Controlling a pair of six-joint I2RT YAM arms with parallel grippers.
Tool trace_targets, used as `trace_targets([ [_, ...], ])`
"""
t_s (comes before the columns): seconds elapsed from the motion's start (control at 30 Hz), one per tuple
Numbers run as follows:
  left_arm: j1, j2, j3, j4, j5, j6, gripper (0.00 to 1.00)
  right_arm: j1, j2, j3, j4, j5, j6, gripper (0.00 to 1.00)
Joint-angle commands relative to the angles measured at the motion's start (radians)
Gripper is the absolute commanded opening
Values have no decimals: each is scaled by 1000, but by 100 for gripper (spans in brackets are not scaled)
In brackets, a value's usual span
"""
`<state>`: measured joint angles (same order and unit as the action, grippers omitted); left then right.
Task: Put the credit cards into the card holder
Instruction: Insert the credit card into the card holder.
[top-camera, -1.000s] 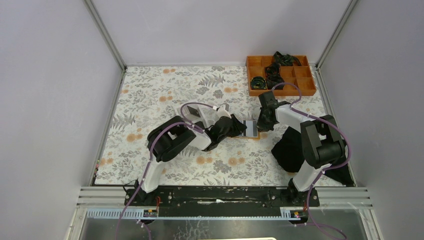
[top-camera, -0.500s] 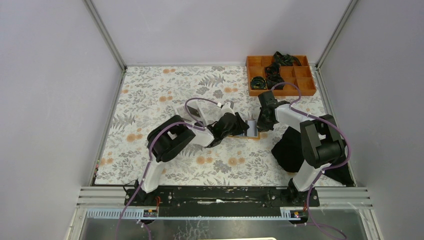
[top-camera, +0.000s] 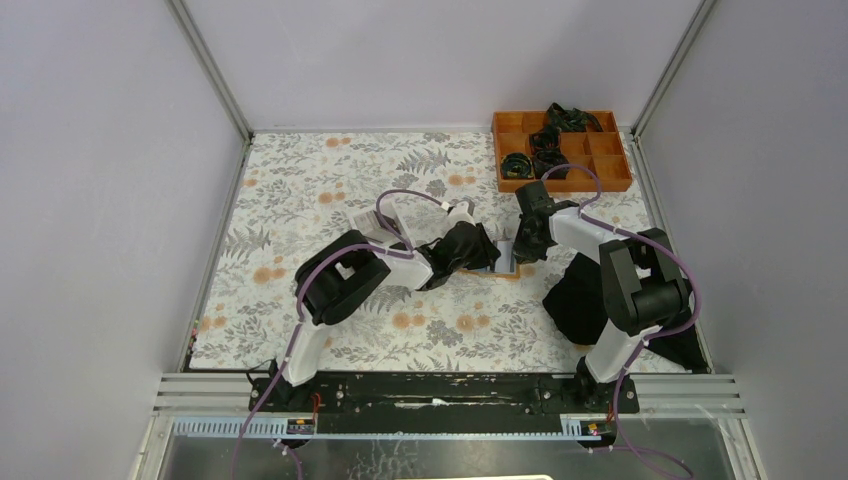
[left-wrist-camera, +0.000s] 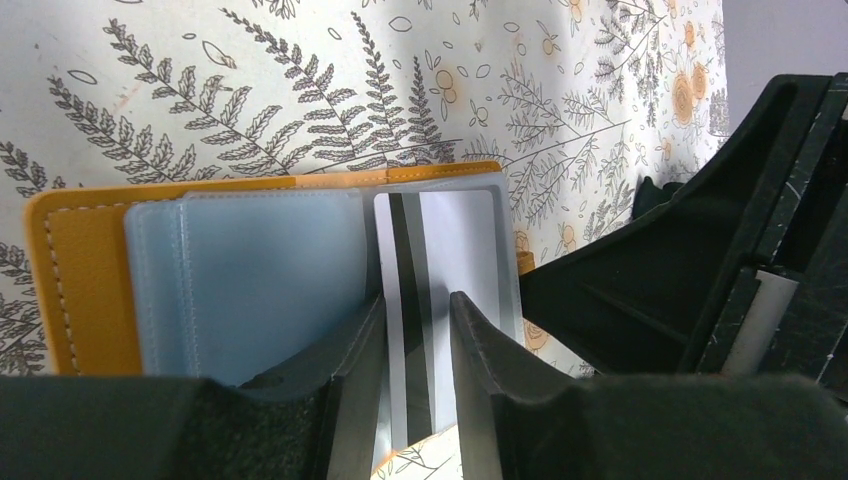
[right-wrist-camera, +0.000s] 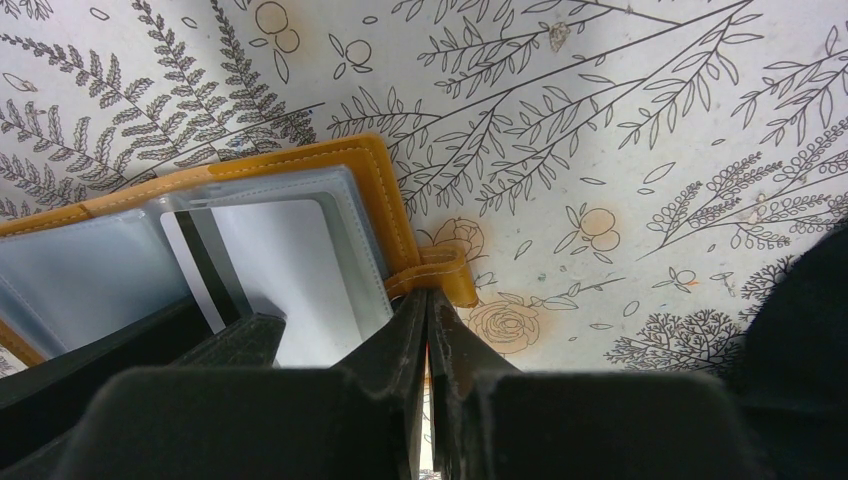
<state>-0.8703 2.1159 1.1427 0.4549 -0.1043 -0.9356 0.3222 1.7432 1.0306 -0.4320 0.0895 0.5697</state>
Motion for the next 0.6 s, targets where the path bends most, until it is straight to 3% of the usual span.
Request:
trace_targets([
  [0.0, -56, 2, 2, -88, 66, 21, 36, 49, 84, -49, -7, -83, 23, 9],
  [0.57, -74, -34, 77, -265, 45, 84, 37, 52, 79, -32, -2, -99, 24, 9],
])
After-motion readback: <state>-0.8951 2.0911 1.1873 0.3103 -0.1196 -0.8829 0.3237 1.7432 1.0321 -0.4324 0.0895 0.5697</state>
